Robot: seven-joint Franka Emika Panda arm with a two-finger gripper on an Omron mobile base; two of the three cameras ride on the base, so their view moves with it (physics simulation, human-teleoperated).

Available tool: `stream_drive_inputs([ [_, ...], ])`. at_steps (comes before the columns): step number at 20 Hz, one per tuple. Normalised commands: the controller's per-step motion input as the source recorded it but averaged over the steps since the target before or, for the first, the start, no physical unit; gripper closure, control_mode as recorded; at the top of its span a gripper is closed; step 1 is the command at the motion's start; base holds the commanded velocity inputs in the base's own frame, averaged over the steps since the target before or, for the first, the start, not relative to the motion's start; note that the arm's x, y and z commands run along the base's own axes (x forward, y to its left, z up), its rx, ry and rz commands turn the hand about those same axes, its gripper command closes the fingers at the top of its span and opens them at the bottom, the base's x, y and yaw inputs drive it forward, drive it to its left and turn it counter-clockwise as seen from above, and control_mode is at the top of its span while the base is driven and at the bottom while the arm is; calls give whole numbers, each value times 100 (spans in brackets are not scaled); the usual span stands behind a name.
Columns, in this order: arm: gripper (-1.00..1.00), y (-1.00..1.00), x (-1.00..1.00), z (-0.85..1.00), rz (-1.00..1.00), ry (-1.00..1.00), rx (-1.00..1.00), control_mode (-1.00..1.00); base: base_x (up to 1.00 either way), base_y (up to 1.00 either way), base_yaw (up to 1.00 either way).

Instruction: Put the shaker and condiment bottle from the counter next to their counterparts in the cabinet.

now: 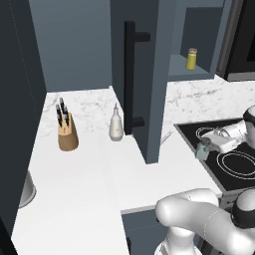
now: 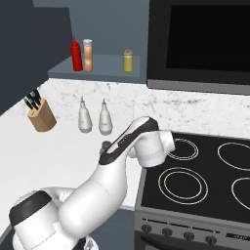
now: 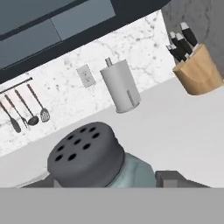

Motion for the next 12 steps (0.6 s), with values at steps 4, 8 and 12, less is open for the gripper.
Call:
stream_drive_inputs([
  [4,100,0,-26,68,-9,-3,0,-100,0,0,0],
  [8,100,0,-17,67,-15,0,0,-100,0,0,0],
  [12,100,0,-6,62,-19,0,0,-100,0,0,0],
])
